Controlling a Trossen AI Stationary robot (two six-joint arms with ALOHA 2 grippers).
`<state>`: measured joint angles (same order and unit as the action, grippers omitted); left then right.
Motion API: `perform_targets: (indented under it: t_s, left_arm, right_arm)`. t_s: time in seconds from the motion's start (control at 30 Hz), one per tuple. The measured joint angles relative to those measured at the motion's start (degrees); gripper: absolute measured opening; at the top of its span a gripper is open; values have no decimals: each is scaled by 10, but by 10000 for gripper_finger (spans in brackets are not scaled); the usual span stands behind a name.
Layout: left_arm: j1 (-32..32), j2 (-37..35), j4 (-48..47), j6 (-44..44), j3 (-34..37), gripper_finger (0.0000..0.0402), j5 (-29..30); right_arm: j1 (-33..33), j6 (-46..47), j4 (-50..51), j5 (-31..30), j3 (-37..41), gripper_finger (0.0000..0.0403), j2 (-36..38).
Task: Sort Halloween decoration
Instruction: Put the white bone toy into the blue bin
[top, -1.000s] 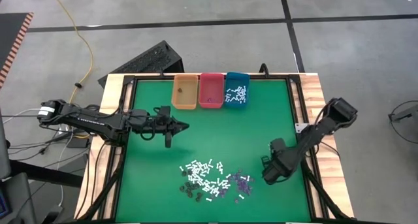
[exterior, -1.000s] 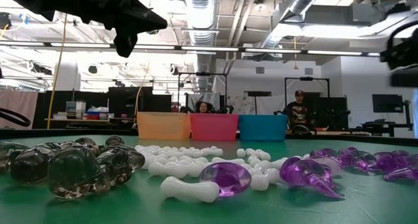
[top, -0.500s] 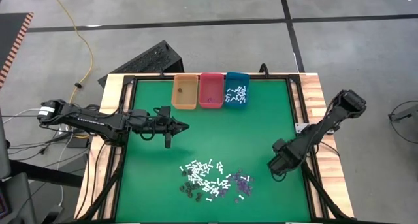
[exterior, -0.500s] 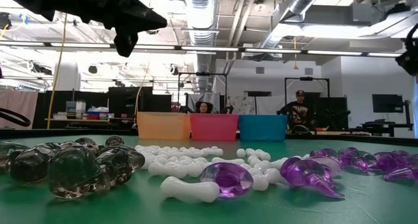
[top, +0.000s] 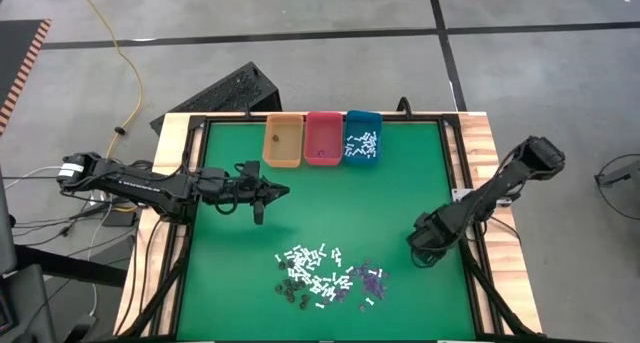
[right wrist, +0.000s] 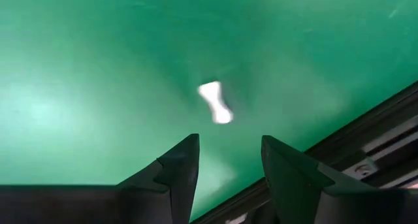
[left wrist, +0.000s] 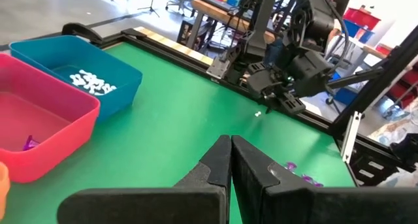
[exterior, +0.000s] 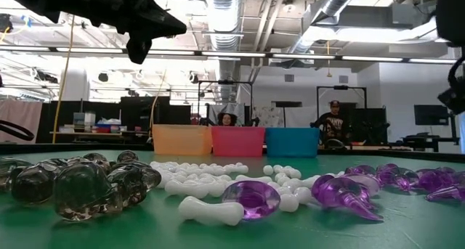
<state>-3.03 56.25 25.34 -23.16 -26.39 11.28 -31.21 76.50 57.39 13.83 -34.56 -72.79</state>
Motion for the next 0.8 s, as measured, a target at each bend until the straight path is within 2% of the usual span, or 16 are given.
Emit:
perform_targets:
  t_s: [0.33,0.53,0.63,0.8]
  left_arm:
    - [0,0,-1,0,0,0,26]
    - [0,0,-1,0,0,0,30]
    - [0,0,-1,0,0,0,31]
    - [0,0,-2,0,0,0,31]
  right_arm:
    - [21,-66,-80,-1,32,195,0]
    - [46,-89,-81,0,40,185,0]
    - [56,-92,-80,8,40,157,0]
    - [62,-95,-80,9,41,76,0]
